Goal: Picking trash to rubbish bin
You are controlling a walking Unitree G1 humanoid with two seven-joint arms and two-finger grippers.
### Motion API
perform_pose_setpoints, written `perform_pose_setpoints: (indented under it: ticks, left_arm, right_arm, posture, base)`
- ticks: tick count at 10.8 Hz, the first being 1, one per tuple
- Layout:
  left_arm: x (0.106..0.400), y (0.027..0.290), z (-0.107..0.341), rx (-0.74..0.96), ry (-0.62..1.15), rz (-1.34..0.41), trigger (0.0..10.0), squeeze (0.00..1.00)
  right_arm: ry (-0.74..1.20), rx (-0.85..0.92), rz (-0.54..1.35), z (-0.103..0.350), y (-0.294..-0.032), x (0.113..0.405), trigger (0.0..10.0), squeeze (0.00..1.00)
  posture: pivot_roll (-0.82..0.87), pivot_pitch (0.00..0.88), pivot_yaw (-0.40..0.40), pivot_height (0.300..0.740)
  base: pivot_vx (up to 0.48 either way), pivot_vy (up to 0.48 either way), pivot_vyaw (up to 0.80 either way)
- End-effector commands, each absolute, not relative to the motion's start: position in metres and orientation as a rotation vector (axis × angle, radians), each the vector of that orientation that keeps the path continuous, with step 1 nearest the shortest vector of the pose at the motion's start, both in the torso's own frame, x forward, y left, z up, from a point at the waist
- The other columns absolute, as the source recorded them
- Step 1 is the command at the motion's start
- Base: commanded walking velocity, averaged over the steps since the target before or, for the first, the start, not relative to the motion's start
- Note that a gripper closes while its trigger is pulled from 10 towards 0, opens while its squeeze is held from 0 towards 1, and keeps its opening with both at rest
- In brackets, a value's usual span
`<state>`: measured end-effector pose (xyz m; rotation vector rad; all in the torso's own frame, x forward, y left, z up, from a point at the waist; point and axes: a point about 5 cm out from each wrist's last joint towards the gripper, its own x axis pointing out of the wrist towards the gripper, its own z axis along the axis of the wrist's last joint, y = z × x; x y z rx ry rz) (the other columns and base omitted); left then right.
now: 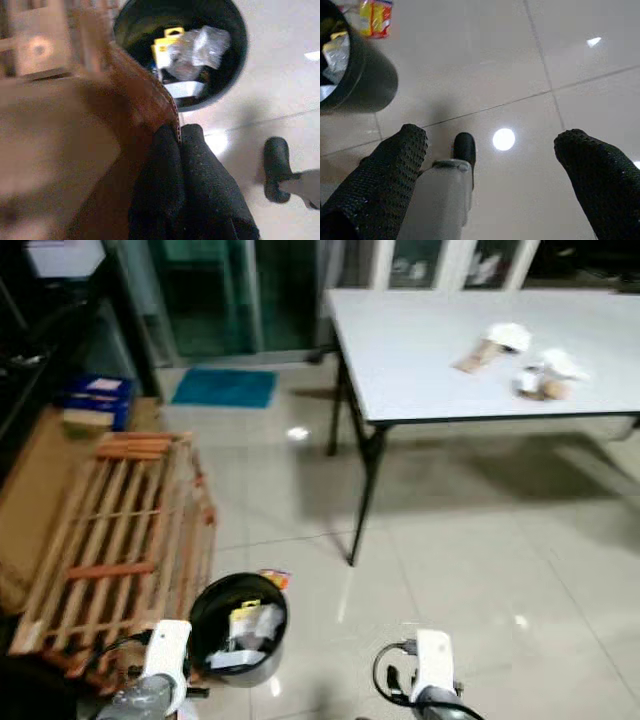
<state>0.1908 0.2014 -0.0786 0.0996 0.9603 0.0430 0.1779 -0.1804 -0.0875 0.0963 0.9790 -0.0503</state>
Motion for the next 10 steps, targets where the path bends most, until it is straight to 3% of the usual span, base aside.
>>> perform_pose_setpoints:
  ticks: [1,5,7,8,10]
  left_arm:
    - [0.190,0.200,-0.079,0.095,0.964,0.032,10.0,0.00]
    - [0.197,0.198,-0.076,0.094,0.943,0.022,10.0,0.00]
    - [0.198,0.192,-0.076,0.006,0.961,-0.017,10.0,0.00]
    - [0.201,0.184,-0.075,-0.065,0.990,-0.136,10.0,0.00]
    - [0.191,0.179,-0.081,-0.075,1.079,-0.173,10.0,0.00]
  right_arm:
    - [0.963,0.101,-0.053,-0.085,-0.180,0.183,10.0,0.00]
    - [0.952,0.114,-0.050,-0.084,-0.177,0.185,10.0,0.00]
    - [0.957,0.116,-0.049,-0.085,-0.177,0.184,10.0,0.00]
    - [0.964,0.117,-0.040,-0.085,-0.176,0.183,10.0,0.00]
    - [0.968,0.117,-0.034,-0.086,-0.175,0.183,10.0,0.00]
  posture:
    - [0.05,0.028,-0.038,0.740]
    - [0.05,0.031,-0.038,0.740]
    - [0.04,0.033,-0.036,0.740]
    - [0.05,0.033,-0.038,0.740]
    - [0.05,0.032,-0.037,0.740]
  base:
    - [0.000,0.000,0.00]
    - [0.000,0.000,0.00]
    - [0.000,0.000,0.00]
    - [0.000,0.000,0.00]
    - [0.000,0.000,0.00]
